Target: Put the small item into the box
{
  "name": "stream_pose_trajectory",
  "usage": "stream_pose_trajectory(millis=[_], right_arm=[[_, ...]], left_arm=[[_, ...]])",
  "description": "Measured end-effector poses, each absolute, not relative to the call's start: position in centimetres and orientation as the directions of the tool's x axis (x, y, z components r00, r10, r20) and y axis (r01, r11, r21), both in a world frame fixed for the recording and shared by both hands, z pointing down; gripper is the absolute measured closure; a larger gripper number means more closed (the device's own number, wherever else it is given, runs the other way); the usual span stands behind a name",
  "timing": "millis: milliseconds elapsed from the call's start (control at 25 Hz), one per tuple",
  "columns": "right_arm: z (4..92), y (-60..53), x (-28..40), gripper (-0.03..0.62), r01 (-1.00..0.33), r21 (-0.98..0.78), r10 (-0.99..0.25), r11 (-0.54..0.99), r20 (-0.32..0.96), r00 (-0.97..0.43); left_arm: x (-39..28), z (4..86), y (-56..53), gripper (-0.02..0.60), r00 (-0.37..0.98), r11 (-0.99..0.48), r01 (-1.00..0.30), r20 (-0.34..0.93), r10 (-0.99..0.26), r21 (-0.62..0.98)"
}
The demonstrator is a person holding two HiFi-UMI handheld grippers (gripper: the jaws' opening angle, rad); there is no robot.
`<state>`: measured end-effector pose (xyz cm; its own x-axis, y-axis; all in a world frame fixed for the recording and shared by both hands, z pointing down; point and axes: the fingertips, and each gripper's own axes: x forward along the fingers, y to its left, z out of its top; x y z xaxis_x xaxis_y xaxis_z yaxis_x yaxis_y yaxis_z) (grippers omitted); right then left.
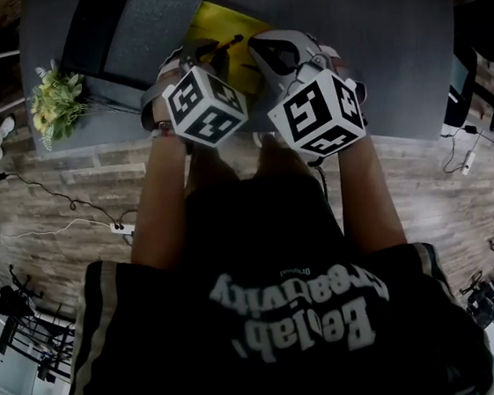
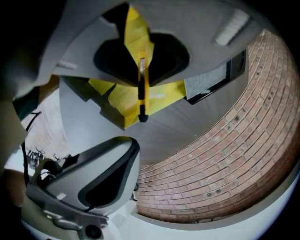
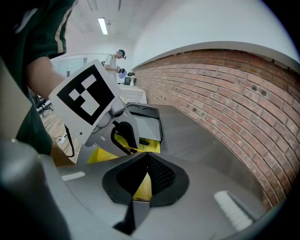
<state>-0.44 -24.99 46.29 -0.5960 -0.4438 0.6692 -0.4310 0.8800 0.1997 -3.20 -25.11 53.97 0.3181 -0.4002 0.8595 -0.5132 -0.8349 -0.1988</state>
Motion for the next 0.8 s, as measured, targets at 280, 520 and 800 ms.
stream_pose_trajectory(millis=[280,520,800], right_arm=[[46.8,-25.1,-0.1,0.588,-0.435,0.192,-0.440,0.880,0.675,-0.592],[47.2,-25.2,0.2,0.588,-0.438,0.185,-0.436,0.880,0.680,-0.589],[47.6,-25.3,0.6,0.588,-0.438,0.180,-0.432,0.881,0.685,-0.586]], left_arm=[[-3.2,55.2,-24.9,0.509,0.313,-0.840,-0.514,0.875,-0.369,-0.171],[-3.1,55.9,-25.2,0.509,0.307,-0.837,-0.522,0.879,-0.364,-0.164],[-3.2,56.8,-25.0,0.509,0.299,-0.836,-0.527,0.888,-0.349,-0.152]])
